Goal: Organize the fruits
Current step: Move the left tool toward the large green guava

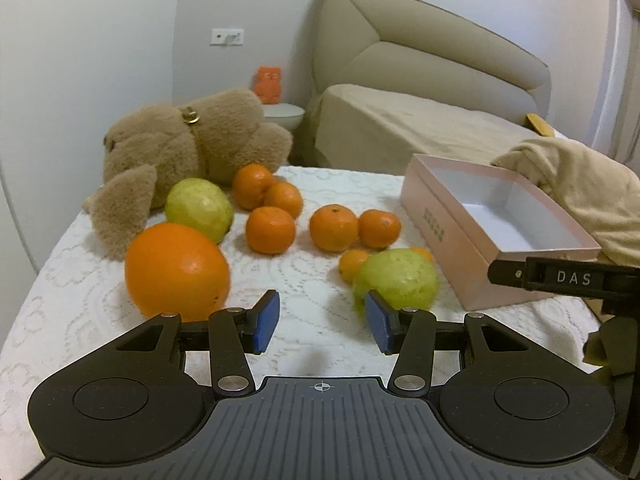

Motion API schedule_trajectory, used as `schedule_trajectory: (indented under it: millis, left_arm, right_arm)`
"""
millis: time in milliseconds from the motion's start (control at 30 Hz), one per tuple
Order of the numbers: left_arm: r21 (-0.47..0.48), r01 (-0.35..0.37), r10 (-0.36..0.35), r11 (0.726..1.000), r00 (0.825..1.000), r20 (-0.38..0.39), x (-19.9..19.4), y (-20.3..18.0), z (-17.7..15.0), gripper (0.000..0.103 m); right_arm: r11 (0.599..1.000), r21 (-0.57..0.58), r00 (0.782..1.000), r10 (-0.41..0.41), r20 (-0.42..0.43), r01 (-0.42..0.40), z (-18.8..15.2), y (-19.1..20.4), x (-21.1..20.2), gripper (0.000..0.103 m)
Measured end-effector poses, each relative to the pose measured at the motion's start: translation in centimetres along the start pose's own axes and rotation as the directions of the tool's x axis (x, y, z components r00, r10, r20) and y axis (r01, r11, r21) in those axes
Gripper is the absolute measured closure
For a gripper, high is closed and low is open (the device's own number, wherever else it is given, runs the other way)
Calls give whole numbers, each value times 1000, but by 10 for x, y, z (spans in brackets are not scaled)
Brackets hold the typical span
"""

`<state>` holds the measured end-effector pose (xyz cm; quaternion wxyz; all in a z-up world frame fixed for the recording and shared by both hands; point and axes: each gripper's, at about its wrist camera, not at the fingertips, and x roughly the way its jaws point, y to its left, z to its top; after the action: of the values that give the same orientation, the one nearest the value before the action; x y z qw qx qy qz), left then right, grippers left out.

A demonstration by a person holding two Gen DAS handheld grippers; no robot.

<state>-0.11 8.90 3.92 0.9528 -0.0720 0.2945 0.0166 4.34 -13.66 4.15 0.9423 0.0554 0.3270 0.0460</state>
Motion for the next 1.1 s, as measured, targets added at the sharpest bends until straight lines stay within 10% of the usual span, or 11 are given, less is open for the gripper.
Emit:
schedule_trajectory:
  millis: [800,1100]
  left_arm:
    - [299,55,-53,953,998,-14,26,-63,10,49]
    - [481,-40,20,876,999,46,35,-86,8,45]
  right_arm:
    - [990,124,998,63,19,-65,-2,-41,3,4]
    - [986,163,999,42,-17,-39,-10,-55,6,4]
